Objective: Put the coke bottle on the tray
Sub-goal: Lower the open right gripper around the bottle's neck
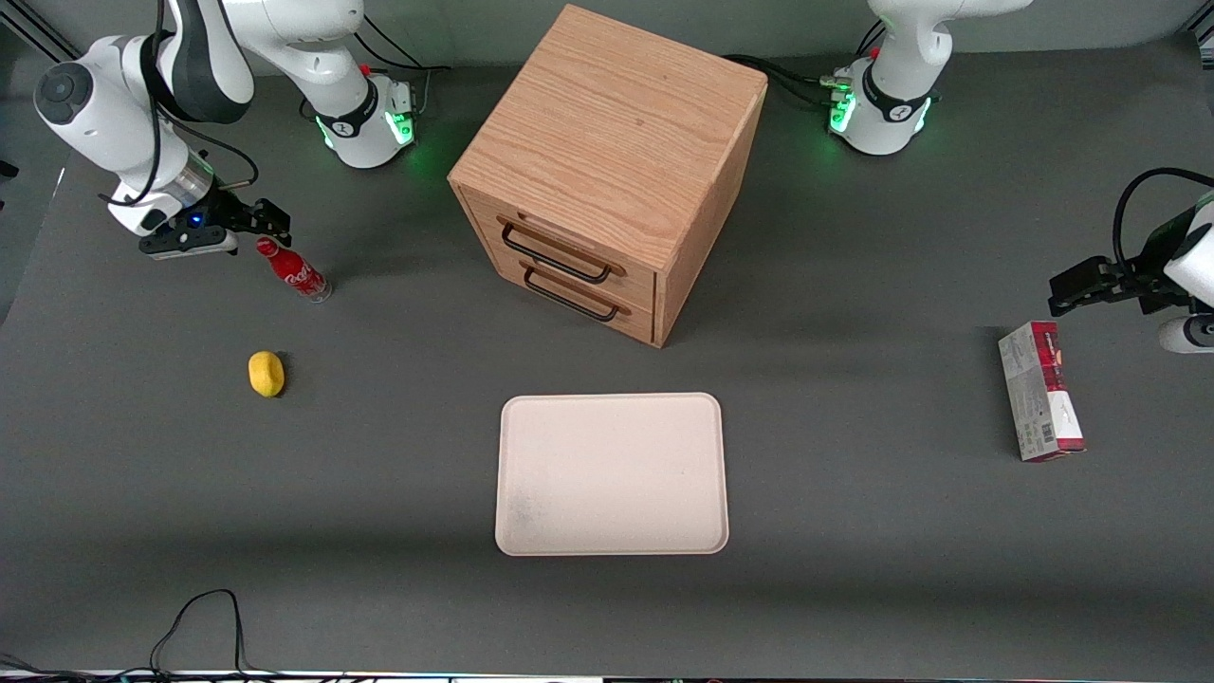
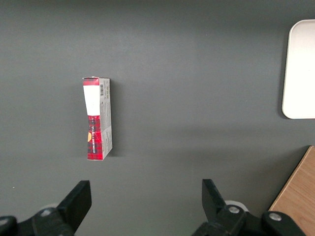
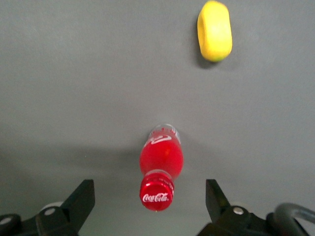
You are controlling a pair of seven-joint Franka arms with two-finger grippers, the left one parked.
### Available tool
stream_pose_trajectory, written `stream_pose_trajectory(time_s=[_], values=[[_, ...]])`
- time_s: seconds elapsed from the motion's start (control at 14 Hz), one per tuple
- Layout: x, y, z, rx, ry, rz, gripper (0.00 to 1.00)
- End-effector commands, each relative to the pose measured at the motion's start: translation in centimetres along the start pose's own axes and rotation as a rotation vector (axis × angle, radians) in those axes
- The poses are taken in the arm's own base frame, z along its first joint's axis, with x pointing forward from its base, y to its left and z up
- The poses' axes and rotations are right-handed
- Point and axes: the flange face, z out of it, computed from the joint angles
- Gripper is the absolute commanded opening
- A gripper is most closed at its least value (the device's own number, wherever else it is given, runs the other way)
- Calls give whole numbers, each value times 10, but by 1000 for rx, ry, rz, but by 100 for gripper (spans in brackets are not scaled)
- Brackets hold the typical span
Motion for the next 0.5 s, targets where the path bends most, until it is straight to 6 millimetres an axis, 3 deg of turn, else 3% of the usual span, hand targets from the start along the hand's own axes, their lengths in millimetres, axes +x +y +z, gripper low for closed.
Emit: stream_pose_trajectory(time_s=[0.0,0.43], values=[[-9,0,0,1,28,-28,100],[-1,2,23,-10,17,-29,100]])
